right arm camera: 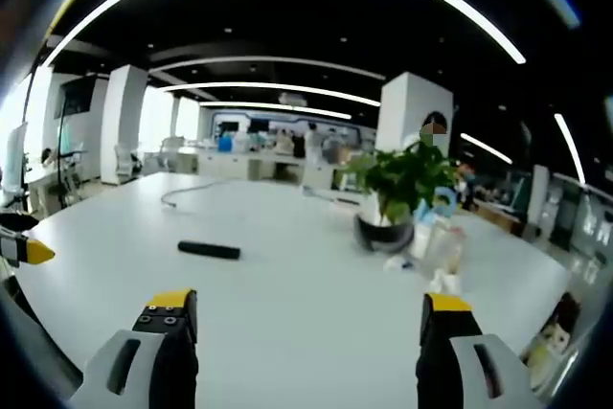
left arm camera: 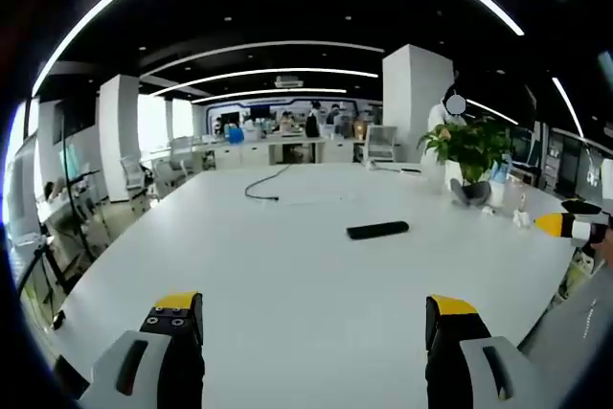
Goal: Press the specified remote control buttons in sequence, fully releasing each button before pressing the next.
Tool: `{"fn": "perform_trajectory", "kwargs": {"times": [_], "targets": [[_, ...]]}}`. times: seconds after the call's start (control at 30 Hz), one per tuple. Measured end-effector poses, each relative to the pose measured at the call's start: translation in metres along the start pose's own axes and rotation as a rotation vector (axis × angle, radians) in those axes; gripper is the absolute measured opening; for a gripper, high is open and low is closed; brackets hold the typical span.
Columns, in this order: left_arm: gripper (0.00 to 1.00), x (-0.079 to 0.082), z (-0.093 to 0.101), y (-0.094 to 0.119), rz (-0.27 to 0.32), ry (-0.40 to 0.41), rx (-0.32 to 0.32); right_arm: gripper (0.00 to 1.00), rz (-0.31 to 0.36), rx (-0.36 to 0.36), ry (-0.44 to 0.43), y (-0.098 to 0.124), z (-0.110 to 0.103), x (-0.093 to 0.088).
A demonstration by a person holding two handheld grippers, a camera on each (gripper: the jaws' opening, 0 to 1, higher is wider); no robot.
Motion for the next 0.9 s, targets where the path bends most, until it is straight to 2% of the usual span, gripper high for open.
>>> {"fn": "perform_trajectory", "kwargs": {"times": [0.37,0.5,0.9], "targets": [[1.0,-0.0003,0.0008,0.0,-0.001,-0.005,-0.004,0.94,-0.004,0.006,-0.001,0.0,-0.001,-0.0003],[0.99,-0.0038,0.0004,-0.001,-0.02,-0.017,0.0,0.92,-0.005,0.006,0.001,0.0001,-0.0012,-0.0004],[1.0,-0.0044,0.0075,-0.0029,-0.031,-0.035,-0.036,0.9,-0.01,0.008,-0.006,-0.0001,-0.0008,-0.0016]]}}
Point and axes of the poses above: the point that each gripper's makers call its tool centre point, and the gripper's own axes: y roughly backward along the fingers, z roughly to its right, x roughly out of its top, the point moved 1 cm from there along y, roughly backward along the fingers, and after that the axes turned 2 degrees about z, right-handed, at the moved point
